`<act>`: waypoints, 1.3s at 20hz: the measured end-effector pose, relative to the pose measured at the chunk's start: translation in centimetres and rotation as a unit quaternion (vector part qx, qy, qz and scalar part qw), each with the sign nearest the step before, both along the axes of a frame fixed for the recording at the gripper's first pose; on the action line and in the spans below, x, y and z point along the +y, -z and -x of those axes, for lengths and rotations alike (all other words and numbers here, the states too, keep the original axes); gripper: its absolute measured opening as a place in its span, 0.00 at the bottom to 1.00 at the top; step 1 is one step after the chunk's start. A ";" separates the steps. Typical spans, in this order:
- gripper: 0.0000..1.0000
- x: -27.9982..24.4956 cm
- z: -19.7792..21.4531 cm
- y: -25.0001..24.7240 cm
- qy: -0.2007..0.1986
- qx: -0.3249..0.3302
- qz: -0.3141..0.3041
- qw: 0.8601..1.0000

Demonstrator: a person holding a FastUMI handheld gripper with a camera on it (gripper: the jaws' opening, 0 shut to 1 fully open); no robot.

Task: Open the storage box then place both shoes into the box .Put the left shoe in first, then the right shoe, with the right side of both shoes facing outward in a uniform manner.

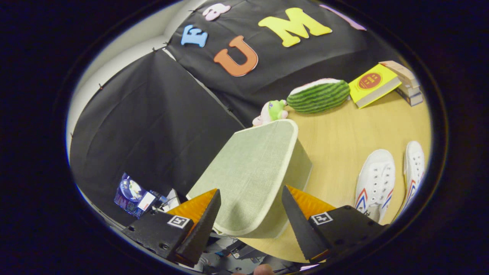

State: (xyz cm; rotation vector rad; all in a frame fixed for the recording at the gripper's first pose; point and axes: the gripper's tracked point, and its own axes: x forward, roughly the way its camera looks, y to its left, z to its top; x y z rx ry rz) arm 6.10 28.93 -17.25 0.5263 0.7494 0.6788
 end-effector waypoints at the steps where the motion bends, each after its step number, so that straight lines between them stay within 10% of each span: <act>1: 0.99 0.4 -0.3 0.2 -0.001 0.012 -0.013 1.000; 7: 0.78 1.6 -0.3 0.3 0.002 0.089 -0.083 0.993; 10: 0.17 1.3 -0.4 -0.1 0.017 0.118 -0.096 0.988; 12: 0.06 1.1 -0.3 -1.2 0.023 0.118 -0.103 0.987; 26: 0.06 15.0 -0.4 -15.6 -0.087 -0.009 -0.042 0.995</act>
